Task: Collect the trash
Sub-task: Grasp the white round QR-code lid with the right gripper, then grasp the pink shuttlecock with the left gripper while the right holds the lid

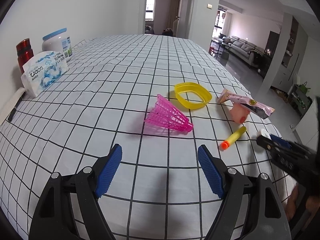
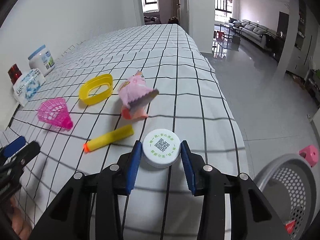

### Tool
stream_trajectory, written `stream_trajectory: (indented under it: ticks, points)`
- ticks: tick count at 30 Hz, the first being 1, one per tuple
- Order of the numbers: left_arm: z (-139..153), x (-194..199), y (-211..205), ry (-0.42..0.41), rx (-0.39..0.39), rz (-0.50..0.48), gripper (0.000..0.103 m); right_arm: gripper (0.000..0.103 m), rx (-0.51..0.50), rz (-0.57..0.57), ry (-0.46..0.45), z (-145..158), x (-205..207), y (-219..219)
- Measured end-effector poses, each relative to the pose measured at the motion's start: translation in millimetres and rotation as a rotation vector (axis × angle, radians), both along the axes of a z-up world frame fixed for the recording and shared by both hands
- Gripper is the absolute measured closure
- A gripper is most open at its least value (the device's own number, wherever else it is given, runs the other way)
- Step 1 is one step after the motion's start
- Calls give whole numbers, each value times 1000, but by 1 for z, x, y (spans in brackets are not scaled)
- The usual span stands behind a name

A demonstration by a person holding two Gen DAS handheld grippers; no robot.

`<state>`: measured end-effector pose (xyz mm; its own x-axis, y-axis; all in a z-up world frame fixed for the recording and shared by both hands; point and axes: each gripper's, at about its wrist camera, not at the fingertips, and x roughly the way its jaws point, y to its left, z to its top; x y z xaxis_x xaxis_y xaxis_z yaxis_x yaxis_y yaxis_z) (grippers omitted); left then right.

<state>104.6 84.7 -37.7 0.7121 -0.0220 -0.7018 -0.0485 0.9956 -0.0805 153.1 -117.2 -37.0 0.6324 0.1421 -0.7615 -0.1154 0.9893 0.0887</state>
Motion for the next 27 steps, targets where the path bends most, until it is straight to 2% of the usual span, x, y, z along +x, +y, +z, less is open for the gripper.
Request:
stream_trajectory:
  ticks: [5,15,27]
  points:
    - [1,4,4,13,-27,26,27,64,-21,-19,-47,6,-26,-1]
    - [14,19,-4,34,-39,50,27,64,25,-52,-83,9,-54,-16]
    - [-4,64,-9,117,-79,136,27,64,74,-59,-101,6,-65,-28]
